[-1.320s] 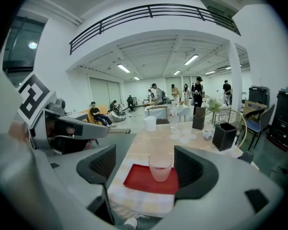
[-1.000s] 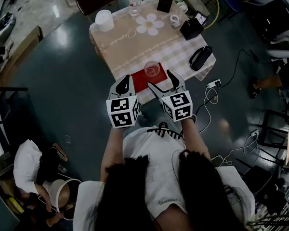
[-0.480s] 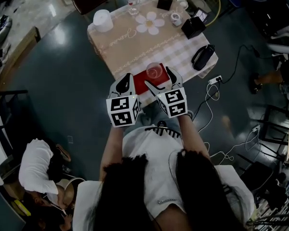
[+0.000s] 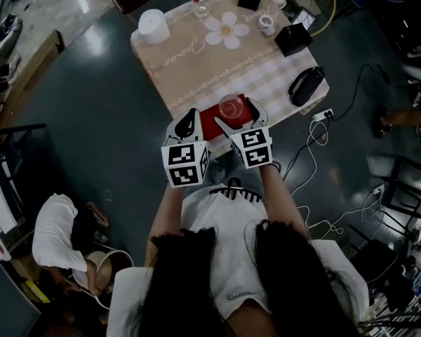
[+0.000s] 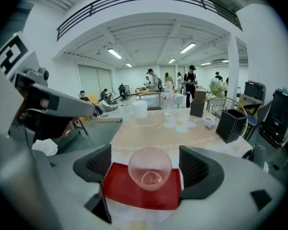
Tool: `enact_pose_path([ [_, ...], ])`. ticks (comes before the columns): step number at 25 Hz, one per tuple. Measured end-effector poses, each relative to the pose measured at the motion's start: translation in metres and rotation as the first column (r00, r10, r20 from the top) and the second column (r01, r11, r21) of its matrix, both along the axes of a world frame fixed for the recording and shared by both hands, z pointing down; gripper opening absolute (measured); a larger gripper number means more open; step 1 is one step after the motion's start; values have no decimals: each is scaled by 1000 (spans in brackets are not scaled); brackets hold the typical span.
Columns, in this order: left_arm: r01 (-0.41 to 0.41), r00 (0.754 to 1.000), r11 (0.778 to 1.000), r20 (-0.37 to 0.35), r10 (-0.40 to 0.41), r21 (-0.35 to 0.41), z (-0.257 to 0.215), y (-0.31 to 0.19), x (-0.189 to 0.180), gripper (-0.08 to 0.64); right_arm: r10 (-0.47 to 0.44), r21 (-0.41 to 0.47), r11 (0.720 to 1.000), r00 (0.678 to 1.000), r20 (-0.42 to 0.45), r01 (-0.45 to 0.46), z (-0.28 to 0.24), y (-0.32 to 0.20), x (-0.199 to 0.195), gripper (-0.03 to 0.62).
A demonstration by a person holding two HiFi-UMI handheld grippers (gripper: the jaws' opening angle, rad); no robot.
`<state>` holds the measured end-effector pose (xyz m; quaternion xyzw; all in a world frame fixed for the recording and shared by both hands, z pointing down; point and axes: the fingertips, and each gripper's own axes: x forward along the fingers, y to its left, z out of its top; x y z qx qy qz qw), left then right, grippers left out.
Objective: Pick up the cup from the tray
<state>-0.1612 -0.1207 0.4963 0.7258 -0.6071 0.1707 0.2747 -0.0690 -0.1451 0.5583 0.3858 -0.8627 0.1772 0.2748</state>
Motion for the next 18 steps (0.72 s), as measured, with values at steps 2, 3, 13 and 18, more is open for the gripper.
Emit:
enact_pose_path([
  [2,6,1000,1000,-5,-6,-14,4,-1,-1,8,4,-25,1000,1000,6,-3,8,-3,-1,422],
  [3,15,1000,1000,-8,-15,-18,6,-2,-2,8,-1,-31,1000,1000,4,1,11,-4,-2,422],
  [13,59,998,997,0,-59,-54,17,-10,-5,8,-52,-79,996,997,-60,48,43,-8,-11,422],
  [18,48,999,996,-9,-49,-75,23,-8,8,6,-101,-75,993,984,-145,90,55,-9,-7,420],
])
